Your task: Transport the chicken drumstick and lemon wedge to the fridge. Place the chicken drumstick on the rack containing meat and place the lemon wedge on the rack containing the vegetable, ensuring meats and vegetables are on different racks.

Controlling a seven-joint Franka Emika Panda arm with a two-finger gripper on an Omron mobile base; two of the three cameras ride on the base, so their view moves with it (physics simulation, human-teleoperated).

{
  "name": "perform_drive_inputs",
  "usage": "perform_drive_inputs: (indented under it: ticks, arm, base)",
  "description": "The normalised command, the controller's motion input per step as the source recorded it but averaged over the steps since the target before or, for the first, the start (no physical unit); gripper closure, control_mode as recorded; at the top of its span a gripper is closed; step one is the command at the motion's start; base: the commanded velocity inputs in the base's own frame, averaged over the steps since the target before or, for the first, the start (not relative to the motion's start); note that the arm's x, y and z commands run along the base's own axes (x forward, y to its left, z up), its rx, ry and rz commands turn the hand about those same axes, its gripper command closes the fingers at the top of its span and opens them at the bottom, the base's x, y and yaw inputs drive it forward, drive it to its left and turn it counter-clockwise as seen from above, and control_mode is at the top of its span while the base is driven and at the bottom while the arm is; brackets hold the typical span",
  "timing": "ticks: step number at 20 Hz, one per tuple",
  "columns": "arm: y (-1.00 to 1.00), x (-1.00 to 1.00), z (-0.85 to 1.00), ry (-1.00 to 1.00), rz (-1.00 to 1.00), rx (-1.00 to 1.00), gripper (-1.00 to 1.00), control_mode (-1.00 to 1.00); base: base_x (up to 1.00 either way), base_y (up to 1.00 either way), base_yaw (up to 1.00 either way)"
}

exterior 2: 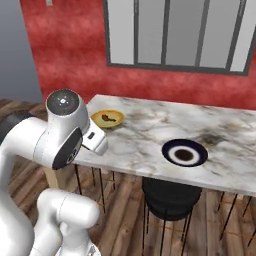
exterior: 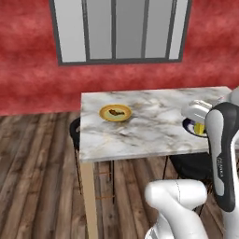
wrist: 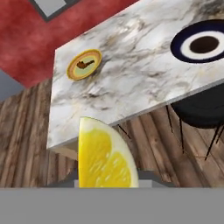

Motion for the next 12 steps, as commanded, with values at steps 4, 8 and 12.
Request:
perform_drive_inputs:
  ticks: [4, 8, 12]
  arm:
    - [0.0, 0.0, 0.0, 0.0, 0.0, 0.0, 1.0, 1.0]
    - [0.0, 0.0, 0.0, 0.0, 0.0, 0.0, 1.0, 1.0]
    - [0.0, 0.0, 0.0, 0.0, 0.0, 0.0, 1.0, 1.0]
  base:
    - [-0.81, 0.98, 0.15]
    - [-0.58, 1.0, 0.16]
    - [-0.35, 1.0, 0.21]
